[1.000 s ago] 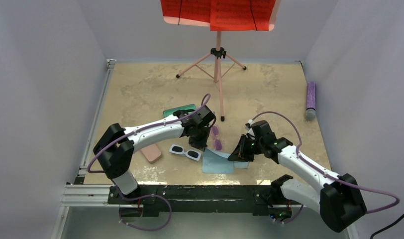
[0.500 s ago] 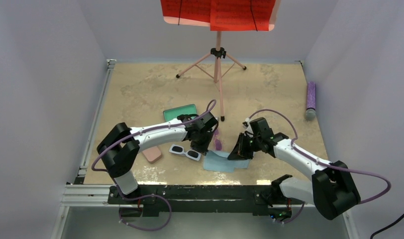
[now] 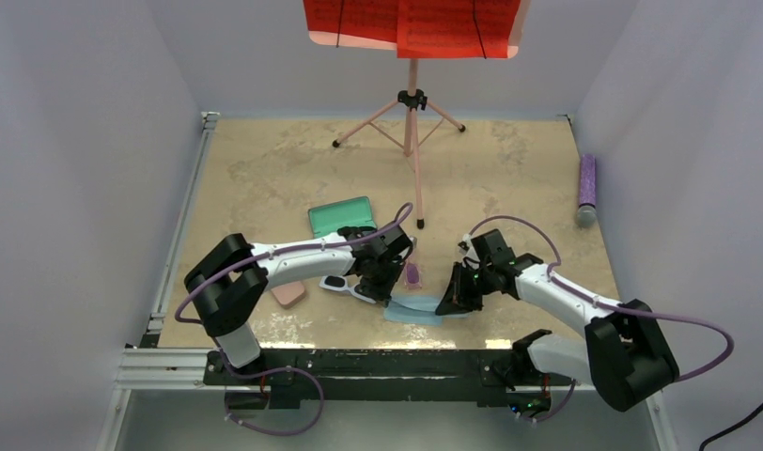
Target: Organize the sunglasses
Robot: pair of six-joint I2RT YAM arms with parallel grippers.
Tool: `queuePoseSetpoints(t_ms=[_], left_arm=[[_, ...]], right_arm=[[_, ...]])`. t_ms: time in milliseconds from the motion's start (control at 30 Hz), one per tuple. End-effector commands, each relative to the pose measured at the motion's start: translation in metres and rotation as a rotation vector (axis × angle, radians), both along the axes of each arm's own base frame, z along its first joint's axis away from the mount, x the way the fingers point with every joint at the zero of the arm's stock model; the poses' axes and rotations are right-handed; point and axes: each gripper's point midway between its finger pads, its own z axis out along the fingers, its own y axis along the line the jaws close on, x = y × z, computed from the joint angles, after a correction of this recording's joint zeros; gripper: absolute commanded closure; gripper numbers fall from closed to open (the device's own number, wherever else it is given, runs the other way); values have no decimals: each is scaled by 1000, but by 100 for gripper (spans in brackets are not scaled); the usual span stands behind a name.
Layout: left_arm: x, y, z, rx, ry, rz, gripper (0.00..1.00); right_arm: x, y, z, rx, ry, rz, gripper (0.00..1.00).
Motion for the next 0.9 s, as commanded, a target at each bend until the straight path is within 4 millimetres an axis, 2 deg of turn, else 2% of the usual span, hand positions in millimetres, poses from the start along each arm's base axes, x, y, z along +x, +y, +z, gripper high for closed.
queuePoseSetpoints(t_ms=[0, 233, 500, 633, 767, 867], left_arm=[[0, -6, 1, -20, -12, -28, 100], [3, -12, -2, -6, -18, -25, 100], [-7, -12, -10, 20, 7, -36, 95], [-8, -11, -9, 21, 7, -29, 85], [-10, -13, -1, -6, 11, -28, 74], [-14, -17, 11, -50, 20, -37, 59]], right_arm=[[0, 0, -5, 5, 2, 6, 100], [-2, 0, -11, -5, 31, 13, 100], [-6, -3, -18, -22, 59, 19, 100], [-9, -5, -21, -32, 70, 19, 100], [-11, -5, -22, -32, 74, 20, 96], [-11, -5, -19, -23, 60, 19, 90]])
